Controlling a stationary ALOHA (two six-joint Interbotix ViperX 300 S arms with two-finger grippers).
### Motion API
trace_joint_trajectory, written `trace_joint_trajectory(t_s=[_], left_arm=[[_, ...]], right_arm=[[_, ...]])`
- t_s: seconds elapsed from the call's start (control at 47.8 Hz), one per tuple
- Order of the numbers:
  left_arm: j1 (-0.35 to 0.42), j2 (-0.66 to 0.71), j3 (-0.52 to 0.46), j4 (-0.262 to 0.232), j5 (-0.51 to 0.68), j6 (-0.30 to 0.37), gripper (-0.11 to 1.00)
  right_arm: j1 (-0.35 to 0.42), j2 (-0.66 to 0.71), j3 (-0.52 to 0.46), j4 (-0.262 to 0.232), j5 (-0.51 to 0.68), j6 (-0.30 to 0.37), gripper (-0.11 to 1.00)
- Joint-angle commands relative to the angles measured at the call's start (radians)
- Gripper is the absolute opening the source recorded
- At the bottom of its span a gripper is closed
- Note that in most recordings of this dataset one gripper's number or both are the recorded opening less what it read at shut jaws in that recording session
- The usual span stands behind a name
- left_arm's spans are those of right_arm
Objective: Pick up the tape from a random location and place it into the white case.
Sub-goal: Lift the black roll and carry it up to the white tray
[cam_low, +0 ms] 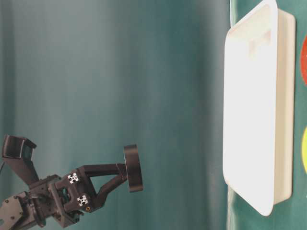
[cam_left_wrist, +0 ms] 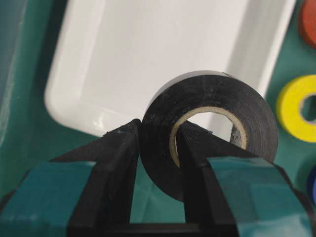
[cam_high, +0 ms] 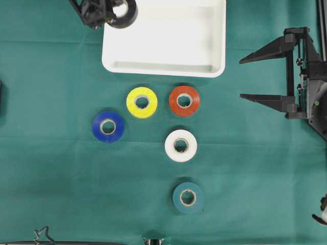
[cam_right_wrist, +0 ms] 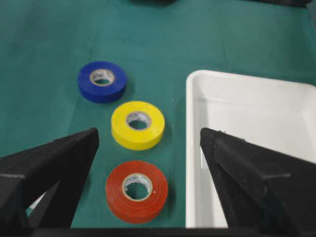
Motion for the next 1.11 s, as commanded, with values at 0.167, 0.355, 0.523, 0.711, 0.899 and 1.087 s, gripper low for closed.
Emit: trace_joint_trajectory(t_s=[0.167, 0.355, 0.523, 0.711, 0.899, 1.087], left_arm=[[-0.008, 0.005, -0.041, 0.0, -0.08, -0.002, 0.19], [-0.02, 0.083, -0.114, 0.002, -0.081, 0.003, 0.19], [-0.035, 0.15, -0.193, 0.002, -0.081, 0.014, 0.19], [-0.055, 0.219, -0.276, 0.002, -0.08, 0.043, 0.19], [-0.055, 0.264, -0.325, 0.0, -0.054, 0.044, 0.19], [-0.054, 0.265, -0.319, 0.0, -0.048, 0.044, 0.19]], right_arm=[[-0.002, 0.005, -0.031, -0.002, -0.003, -0.003, 0.93], [-0.002, 0.003, -0.032, -0.002, -0.003, -0.008, 0.93], [-0.002, 0.005, -0.032, -0.003, -0.003, -0.009, 0.93], [-0.002, 0.005, -0.035, -0.011, -0.003, -0.009, 0.93], [-0.002, 0.005, -0.037, -0.011, -0.003, -0.009, 0.93], [-0.002, 0.009, -0.038, -0.011, -0.003, -0.009, 0.93]])
